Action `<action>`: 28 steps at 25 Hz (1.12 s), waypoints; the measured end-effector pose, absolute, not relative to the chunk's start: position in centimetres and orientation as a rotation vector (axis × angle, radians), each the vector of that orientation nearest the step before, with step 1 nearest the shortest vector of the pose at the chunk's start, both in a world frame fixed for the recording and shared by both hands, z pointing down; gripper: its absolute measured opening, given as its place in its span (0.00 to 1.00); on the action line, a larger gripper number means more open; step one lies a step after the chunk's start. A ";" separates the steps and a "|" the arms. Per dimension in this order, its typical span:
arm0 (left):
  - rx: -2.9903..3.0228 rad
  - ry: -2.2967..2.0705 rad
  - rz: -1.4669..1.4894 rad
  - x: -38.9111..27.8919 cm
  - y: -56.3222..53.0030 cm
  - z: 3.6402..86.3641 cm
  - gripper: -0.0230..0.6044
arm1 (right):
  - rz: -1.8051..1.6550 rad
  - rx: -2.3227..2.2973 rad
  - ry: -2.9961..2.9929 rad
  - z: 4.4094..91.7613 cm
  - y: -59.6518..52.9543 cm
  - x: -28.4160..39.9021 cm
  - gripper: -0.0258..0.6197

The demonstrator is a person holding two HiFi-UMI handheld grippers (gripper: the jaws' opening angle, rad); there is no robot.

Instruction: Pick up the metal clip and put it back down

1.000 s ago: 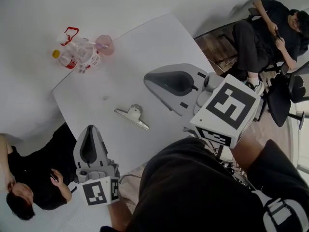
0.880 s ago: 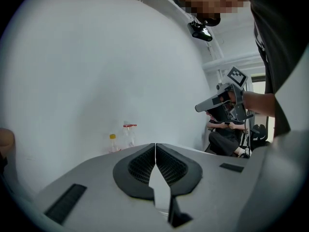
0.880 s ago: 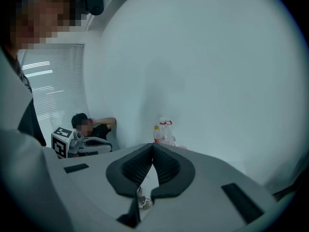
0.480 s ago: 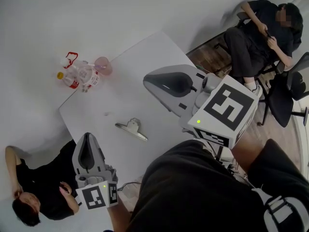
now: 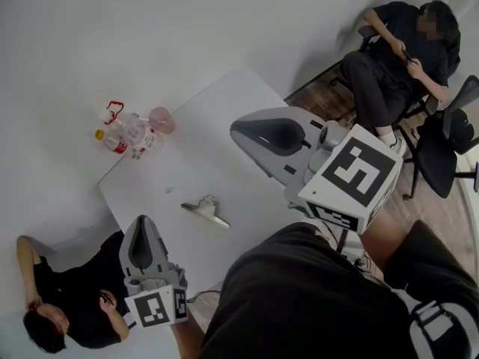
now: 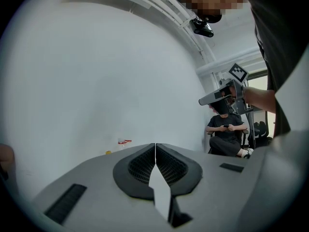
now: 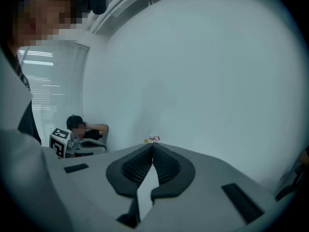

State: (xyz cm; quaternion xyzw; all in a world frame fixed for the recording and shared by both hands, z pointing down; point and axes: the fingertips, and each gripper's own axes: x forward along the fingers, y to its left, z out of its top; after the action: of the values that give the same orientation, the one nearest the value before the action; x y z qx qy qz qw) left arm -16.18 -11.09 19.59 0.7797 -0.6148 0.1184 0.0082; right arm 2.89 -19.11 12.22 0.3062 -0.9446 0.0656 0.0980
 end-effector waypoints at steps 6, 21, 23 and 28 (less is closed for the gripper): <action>2.422 -1.937 0.379 -16.3 -11.2 19.5 0.07 | 0.217 0.910 -2.825 12.1 -19.0 3.1 0.07; 2.463 -1.900 0.390 -13.5 -11.3 16.5 0.07 | 0.271 0.863 -2.873 11.6 -18.2 2.6 0.07; 2.458 -1.908 0.398 -13.6 -11.4 16.4 0.07 | 0.247 0.864 -2.884 11.2 -18.6 2.5 0.07; 2.483 -1.924 0.404 -14.0 -11.5 17.3 0.07 | 0.226 0.873 -2.866 11.7 -19.2 2.4 0.07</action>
State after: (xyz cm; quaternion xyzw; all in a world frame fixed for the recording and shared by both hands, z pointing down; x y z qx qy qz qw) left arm -13.99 -11.49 17.25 0.7838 -0.6076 0.1275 -0.0128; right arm 2.38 -19.22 11.74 0.2898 -0.9517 0.0752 0.0683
